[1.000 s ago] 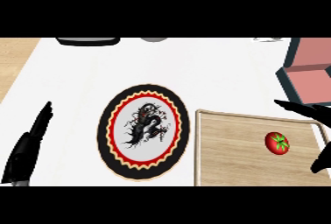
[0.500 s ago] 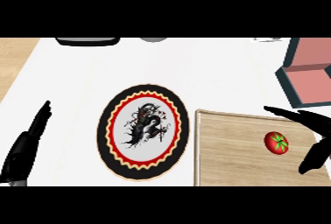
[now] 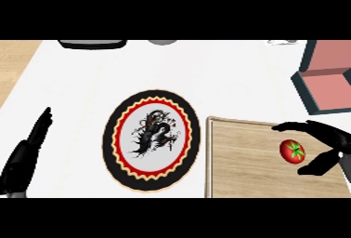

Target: Pick the tomato from the tray and place it in the plate

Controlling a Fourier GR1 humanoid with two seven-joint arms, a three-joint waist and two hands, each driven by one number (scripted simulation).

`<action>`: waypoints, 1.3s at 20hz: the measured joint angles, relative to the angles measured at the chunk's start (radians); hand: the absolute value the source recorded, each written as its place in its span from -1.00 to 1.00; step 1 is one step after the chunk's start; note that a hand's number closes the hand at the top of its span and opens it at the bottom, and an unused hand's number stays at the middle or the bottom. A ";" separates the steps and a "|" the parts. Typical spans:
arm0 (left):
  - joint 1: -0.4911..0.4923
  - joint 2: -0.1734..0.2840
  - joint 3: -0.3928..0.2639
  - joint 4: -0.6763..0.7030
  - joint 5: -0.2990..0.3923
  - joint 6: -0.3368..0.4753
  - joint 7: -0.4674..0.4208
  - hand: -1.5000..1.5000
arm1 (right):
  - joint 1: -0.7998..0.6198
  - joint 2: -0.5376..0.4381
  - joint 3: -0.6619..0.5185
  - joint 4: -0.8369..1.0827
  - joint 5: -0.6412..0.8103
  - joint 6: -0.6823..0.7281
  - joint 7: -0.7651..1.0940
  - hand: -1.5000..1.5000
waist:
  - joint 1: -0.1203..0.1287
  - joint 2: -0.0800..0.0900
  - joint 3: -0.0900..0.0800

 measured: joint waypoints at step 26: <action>-0.079 -0.049 -0.019 0.024 -0.052 -0.038 -0.012 0.00 | -0.544 0.145 0.016 0.339 0.291 -0.549 -0.073 1.00 | 0.086 0.033 0.007</action>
